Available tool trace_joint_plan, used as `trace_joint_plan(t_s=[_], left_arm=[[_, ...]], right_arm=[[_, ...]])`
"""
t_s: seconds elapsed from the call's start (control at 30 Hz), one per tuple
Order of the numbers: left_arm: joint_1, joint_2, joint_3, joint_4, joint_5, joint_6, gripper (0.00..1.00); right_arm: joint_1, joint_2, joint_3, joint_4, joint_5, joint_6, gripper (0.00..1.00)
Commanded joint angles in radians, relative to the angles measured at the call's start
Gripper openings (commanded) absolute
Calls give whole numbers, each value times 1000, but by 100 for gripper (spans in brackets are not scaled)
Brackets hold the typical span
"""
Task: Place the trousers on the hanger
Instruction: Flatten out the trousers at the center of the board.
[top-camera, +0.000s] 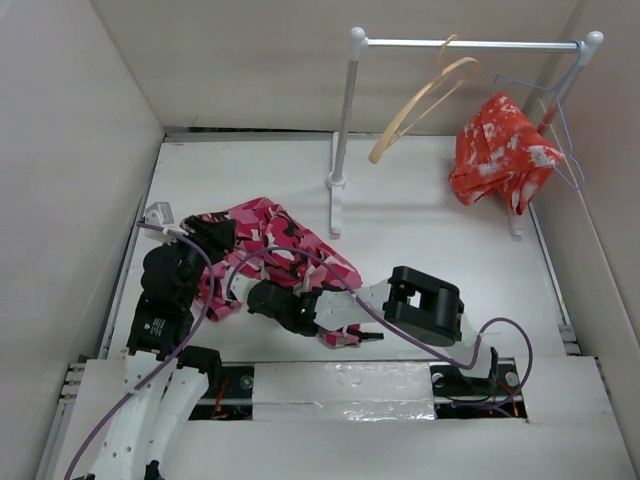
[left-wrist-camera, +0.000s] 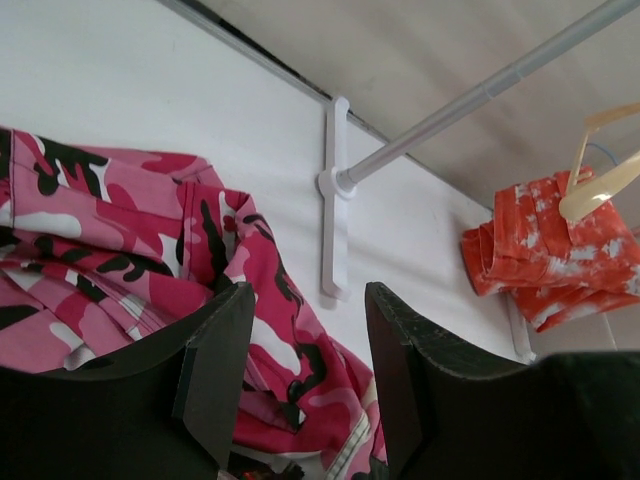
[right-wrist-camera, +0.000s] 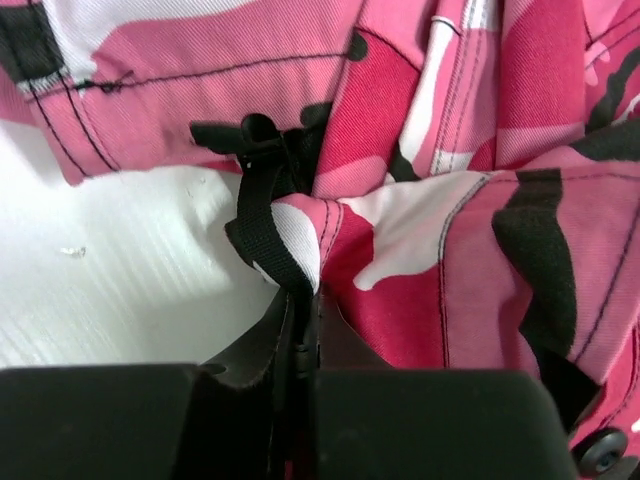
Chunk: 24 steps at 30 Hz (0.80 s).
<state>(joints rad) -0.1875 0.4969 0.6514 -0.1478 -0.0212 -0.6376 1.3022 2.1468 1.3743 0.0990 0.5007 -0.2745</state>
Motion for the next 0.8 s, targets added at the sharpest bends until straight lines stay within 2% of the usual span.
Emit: trace_joint_plan(t_s=[0.0, 0.2, 0.23, 0.33, 0.43, 0.53, 0.57, 0.77], left_arm=[[6, 17, -33, 80, 58, -25, 45], [6, 23, -110, 122, 93, -45, 45], [6, 5, -127, 134, 90, -53, 45], [6, -67, -191, 169, 87, -66, 47], [6, -37, -222, 175, 107, -50, 48], [-26, 37, -251, 208, 136, -43, 47], [-26, 51, -278, 246, 150, -45, 47], [-26, 143, -317, 368, 208, -30, 45]], right_arm=[[3, -161, -58, 53, 15, 24, 0], [-47, -545, -237, 84, -8, 69, 0], [-91, -642, -257, 77, -25, 81, 0], [-183, -781, -340, 42, -79, 135, 0], [-262, -954, -411, 31, -90, 178, 0], [-404, -1093, -463, -50, -82, 256, 0], [-487, -1154, -484, -73, -88, 270, 0], [-785, -1295, -688, -88, -237, 377, 2]])
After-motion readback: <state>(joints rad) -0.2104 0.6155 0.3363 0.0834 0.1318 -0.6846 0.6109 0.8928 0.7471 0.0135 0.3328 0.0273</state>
